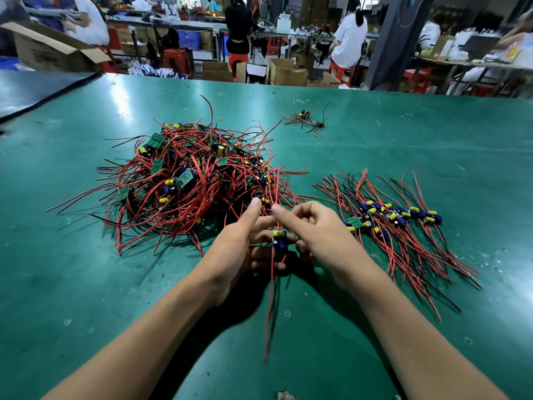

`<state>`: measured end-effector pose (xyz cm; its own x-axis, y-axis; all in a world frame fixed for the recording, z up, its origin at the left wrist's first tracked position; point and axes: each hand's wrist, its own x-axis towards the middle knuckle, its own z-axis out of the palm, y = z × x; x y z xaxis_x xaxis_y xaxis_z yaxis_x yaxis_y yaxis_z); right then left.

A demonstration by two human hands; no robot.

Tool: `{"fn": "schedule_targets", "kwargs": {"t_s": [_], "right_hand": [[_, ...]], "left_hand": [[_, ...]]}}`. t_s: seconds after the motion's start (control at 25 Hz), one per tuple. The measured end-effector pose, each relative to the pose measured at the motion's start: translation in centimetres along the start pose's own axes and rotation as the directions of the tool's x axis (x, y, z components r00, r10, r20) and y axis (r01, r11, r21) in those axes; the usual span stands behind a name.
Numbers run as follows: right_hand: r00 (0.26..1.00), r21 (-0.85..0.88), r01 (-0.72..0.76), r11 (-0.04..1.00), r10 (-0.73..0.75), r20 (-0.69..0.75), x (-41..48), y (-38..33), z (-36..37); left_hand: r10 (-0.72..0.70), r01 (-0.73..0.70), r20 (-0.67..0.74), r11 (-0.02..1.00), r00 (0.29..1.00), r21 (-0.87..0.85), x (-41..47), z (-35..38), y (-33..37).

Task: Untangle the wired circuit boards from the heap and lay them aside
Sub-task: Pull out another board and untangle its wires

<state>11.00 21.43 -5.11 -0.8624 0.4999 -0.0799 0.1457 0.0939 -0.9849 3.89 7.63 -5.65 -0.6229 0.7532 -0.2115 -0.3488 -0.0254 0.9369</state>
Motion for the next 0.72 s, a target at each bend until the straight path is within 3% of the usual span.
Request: {"fn": "schedule_targets", "kwargs": {"t_s": [0.12,0.24,0.4,0.56,0.72], "right_hand": [[0.992,-0.285,0.107,0.952,-0.123,-0.039,-0.7,0.1,0.7],[0.977,-0.380,0.152,0.912,-0.197,-0.081,-0.7,0.0,0.5],[0.906,-0.413,0.178,0.893,-0.312,-0.285,0.2,0.1,-0.7],[0.834,-0.494,0.093,0.865,-0.338,-0.435,1.7,0.5,-4.3],[0.827,-0.662,-0.037,0.749,-0.349,-0.441,2.0,1.3,-6.1]], "left_hand": [[-0.033,0.032,-0.042,0.999,0.999,-0.024,0.2,-0.1,0.1],[-0.032,0.030,-0.043,0.999,0.999,-0.033,0.2,0.1,0.0],[0.042,-0.043,-0.041,0.999,0.998,-0.005,0.4,0.1,-0.4],[0.055,-0.053,-0.058,0.998,0.997,0.029,0.4,0.0,-0.5],[0.123,-0.116,-0.089,0.990,0.988,0.074,-0.2,0.2,-0.5]]}}
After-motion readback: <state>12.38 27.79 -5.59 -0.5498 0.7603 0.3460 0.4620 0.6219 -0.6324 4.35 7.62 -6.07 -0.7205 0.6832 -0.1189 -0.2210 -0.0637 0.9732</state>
